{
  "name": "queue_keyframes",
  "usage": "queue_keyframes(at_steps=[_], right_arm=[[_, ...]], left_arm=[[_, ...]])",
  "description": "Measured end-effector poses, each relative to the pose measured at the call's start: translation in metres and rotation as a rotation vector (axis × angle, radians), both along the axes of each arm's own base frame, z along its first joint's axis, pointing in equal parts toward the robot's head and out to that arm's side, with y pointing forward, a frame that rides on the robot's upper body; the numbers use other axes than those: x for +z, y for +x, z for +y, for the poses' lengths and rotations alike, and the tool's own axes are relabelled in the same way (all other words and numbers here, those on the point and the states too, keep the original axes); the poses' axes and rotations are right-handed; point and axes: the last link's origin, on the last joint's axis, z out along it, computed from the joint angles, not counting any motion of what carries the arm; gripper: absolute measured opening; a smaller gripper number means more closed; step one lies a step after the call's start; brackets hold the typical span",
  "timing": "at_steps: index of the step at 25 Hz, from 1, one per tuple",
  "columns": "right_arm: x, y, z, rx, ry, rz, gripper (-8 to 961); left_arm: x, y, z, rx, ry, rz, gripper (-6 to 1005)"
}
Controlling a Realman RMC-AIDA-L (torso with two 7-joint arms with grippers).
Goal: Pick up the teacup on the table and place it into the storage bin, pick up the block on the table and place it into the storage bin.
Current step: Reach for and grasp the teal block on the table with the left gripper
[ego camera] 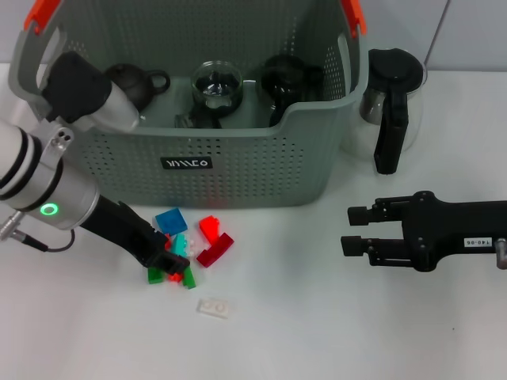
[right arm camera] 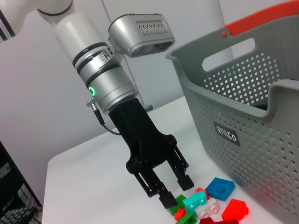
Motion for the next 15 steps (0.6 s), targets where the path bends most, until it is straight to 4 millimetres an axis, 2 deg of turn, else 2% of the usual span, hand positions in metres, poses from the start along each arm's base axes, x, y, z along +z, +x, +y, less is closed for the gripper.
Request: queue_keyframes(at_steps=[7, 15], right_arm=[[0.0, 0.001, 0.0, -0.002, 0.001, -0.001, 582], [0.0, -0.001, 0.001, 0.003, 0.0, -0.003, 582]], left_arm=[[-0.005, 0.001, 0.004, -0.021, 0.027, 0.01, 566], [-0.015, 0.016, 0.01, -0.062, 0.015, -0.035, 566]])
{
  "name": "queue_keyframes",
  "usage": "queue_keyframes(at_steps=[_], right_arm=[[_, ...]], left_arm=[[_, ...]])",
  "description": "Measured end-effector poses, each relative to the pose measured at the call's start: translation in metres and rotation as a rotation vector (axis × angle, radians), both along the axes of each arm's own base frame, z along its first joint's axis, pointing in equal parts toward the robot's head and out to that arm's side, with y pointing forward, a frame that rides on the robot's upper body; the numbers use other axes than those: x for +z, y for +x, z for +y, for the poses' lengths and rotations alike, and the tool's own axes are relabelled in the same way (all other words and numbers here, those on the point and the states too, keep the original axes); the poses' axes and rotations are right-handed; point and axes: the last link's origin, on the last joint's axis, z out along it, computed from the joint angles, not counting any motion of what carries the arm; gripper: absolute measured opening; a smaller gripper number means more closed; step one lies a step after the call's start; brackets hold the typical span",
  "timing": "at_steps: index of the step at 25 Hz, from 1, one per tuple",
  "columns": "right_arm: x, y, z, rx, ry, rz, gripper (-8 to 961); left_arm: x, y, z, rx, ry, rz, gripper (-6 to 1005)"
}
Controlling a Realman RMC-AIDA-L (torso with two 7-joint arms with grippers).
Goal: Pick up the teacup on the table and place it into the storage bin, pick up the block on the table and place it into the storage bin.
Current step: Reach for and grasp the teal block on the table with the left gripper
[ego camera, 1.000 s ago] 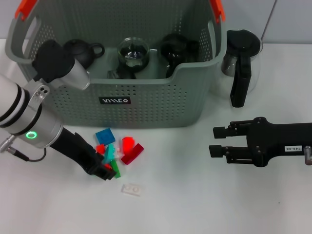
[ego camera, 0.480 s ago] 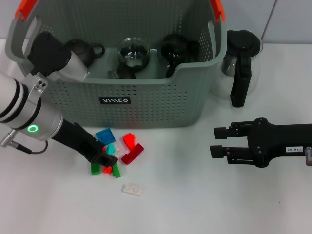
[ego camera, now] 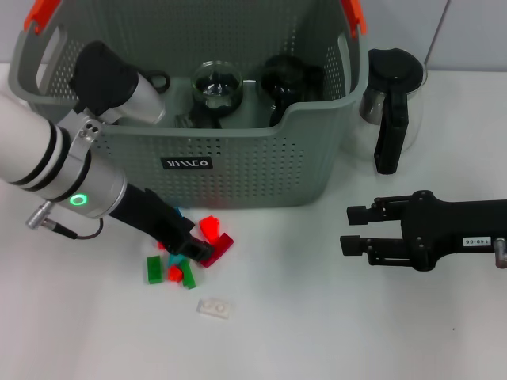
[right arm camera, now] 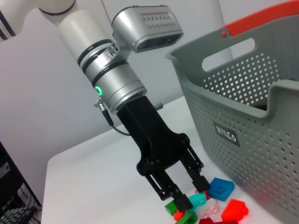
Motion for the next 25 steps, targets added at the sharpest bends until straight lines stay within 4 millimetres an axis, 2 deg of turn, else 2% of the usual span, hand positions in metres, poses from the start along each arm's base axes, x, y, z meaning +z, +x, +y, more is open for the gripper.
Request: queue_keyframes(at_steps=[6, 9, 15, 20, 23, 25], right_arm=[[0.0, -0.001, 0.0, 0.003, -0.001, -0.002, 582], [0.0, -0.001, 0.001, 0.002, -0.003, -0.002, 582], [0.001, -0.001, 0.002, -0.004, -0.006, -0.002, 582], [0.001, -0.001, 0.002, -0.004, -0.005, -0.003, 582], [0.001, -0.001, 0.002, -0.005, -0.005, -0.003, 582], [0.001, -0.001, 0.002, -0.005, -0.005, -0.003, 582]], left_arm=[[-0.012, -0.003, 0.002, -0.006, -0.009, 0.019, 566], [-0.013, -0.004, -0.004, 0.003, -0.055, 0.026, 566], [0.004, -0.006, -0.02, 0.05, -0.146, 0.065, 566], [0.022, -0.005, -0.023, 0.05, -0.099, 0.106, 566], [0.023, -0.001, -0.024, 0.04, -0.09, 0.094, 566], [0.014, 0.008, -0.025, 0.026, -0.124, 0.05, 566]])
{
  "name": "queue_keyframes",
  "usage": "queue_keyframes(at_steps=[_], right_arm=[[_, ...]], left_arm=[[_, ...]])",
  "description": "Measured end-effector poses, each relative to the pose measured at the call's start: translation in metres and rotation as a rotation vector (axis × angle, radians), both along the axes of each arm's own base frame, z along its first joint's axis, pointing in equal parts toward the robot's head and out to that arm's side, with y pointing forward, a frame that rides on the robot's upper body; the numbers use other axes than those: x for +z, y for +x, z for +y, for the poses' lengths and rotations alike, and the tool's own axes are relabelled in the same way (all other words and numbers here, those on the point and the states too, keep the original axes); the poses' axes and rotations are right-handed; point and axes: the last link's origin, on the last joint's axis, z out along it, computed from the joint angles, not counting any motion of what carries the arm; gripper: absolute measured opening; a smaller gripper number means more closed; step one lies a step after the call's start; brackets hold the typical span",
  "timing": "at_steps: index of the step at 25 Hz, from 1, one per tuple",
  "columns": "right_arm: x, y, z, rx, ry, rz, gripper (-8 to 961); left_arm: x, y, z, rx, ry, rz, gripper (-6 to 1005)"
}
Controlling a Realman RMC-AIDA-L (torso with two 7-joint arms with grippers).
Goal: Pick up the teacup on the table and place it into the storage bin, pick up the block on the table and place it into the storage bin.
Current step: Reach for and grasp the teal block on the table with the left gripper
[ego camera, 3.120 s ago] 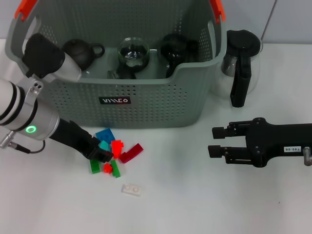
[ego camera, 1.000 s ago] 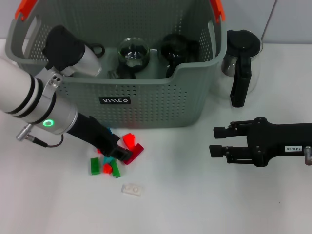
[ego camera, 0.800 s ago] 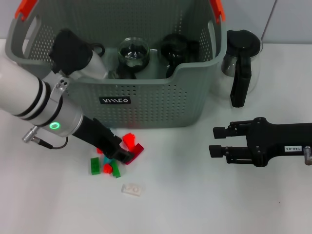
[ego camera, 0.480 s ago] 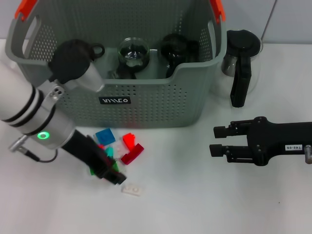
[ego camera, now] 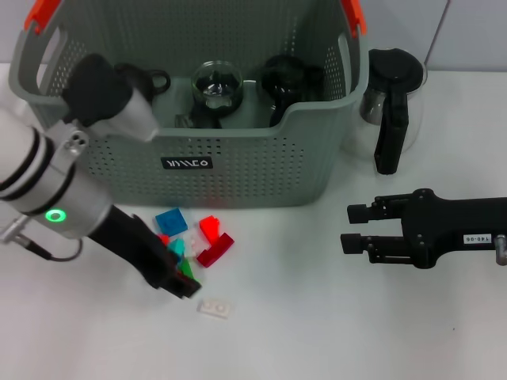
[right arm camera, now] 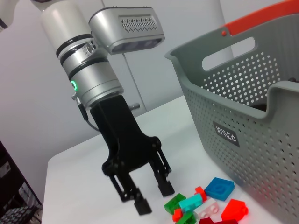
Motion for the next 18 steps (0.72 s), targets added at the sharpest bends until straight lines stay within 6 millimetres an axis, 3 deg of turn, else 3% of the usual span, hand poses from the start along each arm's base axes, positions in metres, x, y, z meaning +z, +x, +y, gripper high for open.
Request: queue_keyframes(at_steps=[7, 11, 18], right_arm=[[0.0, 0.002, -0.002, -0.007, 0.0, 0.0, 582], [0.0, 0.003, -0.002, -0.007, 0.001, -0.001, 582], [0.0, 0.003, -0.002, -0.011, 0.001, -0.001, 582]], left_arm=[[-0.014, 0.012, -0.001, 0.0, -0.051, -0.087, 566], [-0.031, 0.008, 0.002, -0.006, -0.045, -0.066, 566], [-0.037, -0.001, 0.006, -0.001, -0.018, -0.035, 566]])
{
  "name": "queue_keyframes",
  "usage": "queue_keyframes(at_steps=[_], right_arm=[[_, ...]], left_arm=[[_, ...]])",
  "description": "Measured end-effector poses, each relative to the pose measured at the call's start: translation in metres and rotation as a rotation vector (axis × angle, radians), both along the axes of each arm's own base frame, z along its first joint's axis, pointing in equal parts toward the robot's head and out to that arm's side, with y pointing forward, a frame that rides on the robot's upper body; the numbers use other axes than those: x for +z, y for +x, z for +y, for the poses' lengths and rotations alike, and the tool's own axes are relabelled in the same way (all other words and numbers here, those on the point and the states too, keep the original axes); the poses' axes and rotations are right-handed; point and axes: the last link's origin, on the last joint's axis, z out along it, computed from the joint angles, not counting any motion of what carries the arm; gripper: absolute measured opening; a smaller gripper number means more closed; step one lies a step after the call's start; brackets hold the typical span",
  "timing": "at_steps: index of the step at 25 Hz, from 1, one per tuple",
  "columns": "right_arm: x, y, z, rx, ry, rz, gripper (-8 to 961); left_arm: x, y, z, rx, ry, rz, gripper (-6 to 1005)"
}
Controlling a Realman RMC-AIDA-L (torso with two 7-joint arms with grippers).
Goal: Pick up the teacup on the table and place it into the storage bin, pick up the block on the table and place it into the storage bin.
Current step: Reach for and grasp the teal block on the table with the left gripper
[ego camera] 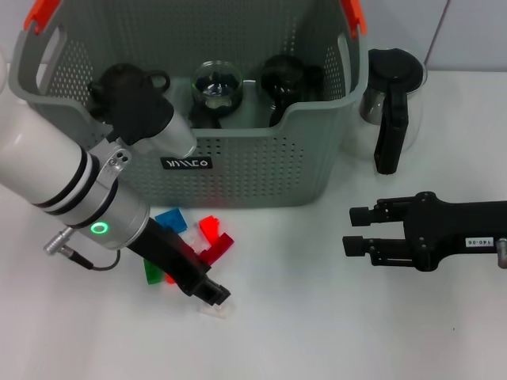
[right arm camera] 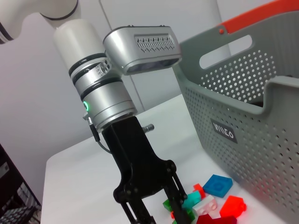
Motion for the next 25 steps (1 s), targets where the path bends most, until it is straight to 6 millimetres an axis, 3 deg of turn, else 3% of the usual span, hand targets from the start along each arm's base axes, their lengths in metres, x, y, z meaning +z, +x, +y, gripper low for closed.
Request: queue_keyframes(at_steps=[25], right_arm=[[0.001, -0.001, 0.001, 0.003, 0.001, -0.001, 582]], left_arm=[[0.037, -0.016, 0.01, 0.04, 0.104, 0.113, 565]])
